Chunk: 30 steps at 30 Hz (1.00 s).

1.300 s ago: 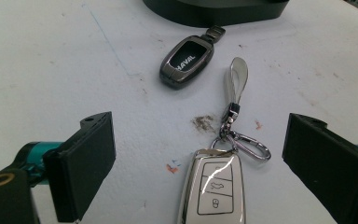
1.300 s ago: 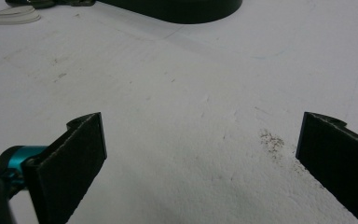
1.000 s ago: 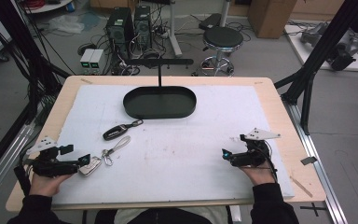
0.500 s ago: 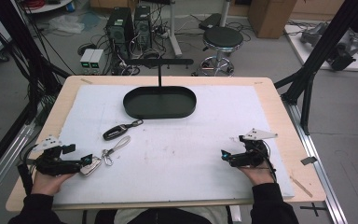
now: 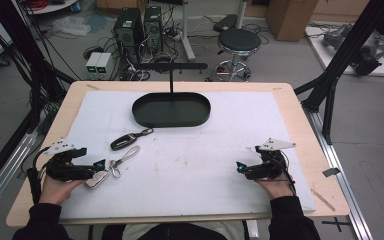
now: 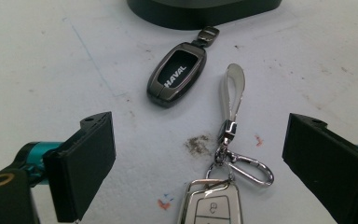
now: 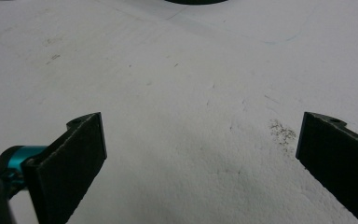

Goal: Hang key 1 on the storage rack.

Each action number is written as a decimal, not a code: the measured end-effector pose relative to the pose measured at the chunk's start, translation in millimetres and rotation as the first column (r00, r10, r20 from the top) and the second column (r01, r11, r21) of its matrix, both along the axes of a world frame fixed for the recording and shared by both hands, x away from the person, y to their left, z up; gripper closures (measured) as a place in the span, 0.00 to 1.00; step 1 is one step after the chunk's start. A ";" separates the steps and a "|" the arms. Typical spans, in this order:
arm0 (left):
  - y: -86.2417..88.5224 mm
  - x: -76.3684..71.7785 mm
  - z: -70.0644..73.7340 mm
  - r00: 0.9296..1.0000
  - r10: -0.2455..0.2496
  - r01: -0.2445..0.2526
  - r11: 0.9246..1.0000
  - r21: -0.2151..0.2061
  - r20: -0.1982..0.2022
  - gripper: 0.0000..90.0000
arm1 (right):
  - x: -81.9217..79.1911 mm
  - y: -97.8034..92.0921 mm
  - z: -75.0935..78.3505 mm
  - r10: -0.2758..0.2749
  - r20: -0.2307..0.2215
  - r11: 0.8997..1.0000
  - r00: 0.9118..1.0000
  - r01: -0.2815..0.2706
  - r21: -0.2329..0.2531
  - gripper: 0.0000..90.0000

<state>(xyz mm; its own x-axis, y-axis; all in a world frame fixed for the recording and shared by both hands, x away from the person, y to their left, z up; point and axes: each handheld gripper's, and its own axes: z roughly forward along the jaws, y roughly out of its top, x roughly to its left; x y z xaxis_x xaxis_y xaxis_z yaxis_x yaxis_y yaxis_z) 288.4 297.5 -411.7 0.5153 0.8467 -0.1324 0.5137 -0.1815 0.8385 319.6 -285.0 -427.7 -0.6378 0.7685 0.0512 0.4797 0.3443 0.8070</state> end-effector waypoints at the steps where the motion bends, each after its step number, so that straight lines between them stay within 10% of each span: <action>1: -1.0 1.1 1.0 1.000 -0.001 0.001 1.000 0.004 0.003 0.11 | 0.0 0.1 -0.1 -0.001 0.001 1.000 1.000 0.001 -0.001 0.01; 30: -47.8 33.7 -1.5 0.988 -0.146 0.151 0.978 0.144 -0.048 0.11 | -0.6 2.3 -1.3 -0.002 -0.005 1.000 1.000 0.002 -0.017 0.01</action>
